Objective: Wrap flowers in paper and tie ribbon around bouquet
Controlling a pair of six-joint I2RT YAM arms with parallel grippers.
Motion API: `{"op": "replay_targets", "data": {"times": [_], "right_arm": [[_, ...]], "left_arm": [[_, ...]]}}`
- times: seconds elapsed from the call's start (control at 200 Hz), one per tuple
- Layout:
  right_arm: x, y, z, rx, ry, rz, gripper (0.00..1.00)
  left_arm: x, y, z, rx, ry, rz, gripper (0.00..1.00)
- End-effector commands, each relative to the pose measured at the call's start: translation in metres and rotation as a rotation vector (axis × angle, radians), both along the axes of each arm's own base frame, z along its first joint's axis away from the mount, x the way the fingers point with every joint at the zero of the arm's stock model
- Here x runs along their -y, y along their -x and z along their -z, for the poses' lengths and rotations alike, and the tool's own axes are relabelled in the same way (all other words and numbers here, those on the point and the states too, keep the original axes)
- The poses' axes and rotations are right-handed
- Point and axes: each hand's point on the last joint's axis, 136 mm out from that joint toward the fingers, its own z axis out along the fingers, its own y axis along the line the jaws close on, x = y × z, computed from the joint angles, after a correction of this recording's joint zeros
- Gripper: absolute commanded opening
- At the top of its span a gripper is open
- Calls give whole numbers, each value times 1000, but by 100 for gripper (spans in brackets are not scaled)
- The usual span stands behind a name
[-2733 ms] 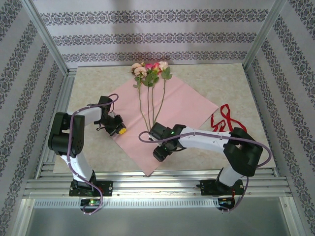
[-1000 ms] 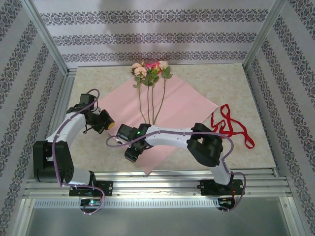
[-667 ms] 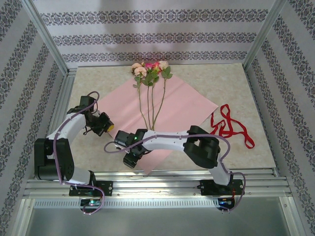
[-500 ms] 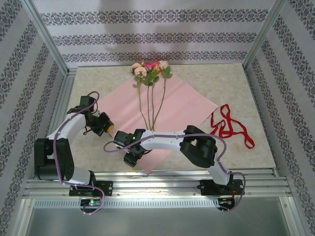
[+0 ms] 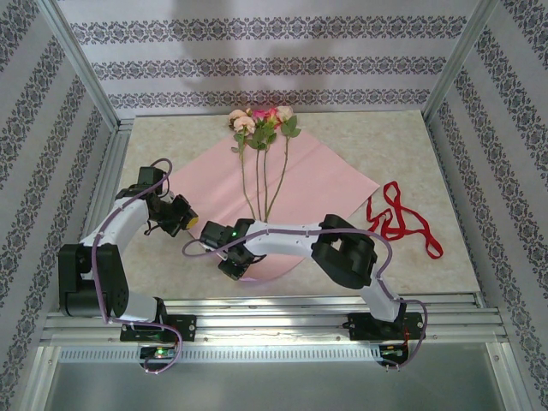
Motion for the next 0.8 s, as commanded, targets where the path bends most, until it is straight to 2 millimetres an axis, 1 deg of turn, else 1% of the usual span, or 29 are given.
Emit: {"op": "replay_targets", "data": {"times": [0.0, 0.045, 0.1, 0.205, 0.29, 0.37, 0.47, 0.589, 0.679, 0.794], "right_arm": [[3, 1, 8, -64, 10, 4, 29], [0, 0, 1, -89, -17, 12, 26], [-5, 1, -7, -127, -58, 20, 23], [-9, 3, -16, -204, -126, 28, 18], [-11, 2, -23, -243, -168, 29, 14], [-12, 1, -28, -275, -198, 33, 12], [-11, -3, -36, -290, -226, 41, 11], [-9, -5, -42, -304, -246, 44, 11], [-7, -6, -43, -307, -248, 43, 11], [-6, -6, -45, -312, -256, 46, 10]], "left_arm": [[-1, 12, -5, -22, 16, -9, 0], [2, 17, -3, -41, 31, -12, 4], [4, 27, 0, -70, 44, -18, 12], [9, 47, 6, -122, 71, -50, 21], [12, 61, 10, -157, 90, -90, 30], [16, 70, 13, -168, 105, -136, 37], [28, 75, 18, -172, 162, -172, 41], [47, 79, 30, -196, 214, -178, 42], [57, 81, 39, -208, 216, -167, 45], [65, 83, 48, -230, 193, -144, 45]]}}
